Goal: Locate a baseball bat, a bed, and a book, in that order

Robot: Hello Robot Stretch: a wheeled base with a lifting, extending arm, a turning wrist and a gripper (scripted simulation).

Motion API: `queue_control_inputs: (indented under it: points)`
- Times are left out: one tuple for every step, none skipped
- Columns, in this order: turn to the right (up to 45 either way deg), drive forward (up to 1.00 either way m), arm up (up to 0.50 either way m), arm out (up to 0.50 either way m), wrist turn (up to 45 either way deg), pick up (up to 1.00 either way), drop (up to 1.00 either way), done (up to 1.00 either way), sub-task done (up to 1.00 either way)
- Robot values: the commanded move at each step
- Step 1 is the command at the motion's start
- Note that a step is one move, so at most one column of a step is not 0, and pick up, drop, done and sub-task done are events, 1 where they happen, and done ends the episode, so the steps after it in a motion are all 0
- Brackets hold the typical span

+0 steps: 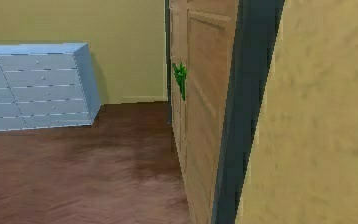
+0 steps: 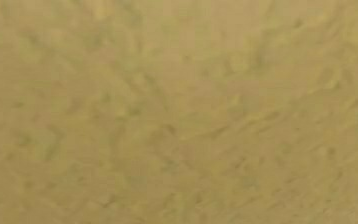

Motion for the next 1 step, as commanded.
queue_control_inputs:
  points:
    - [-6.0,0.0,0.0,0.0,0.0,0.0,0.0,0.0,0.0]
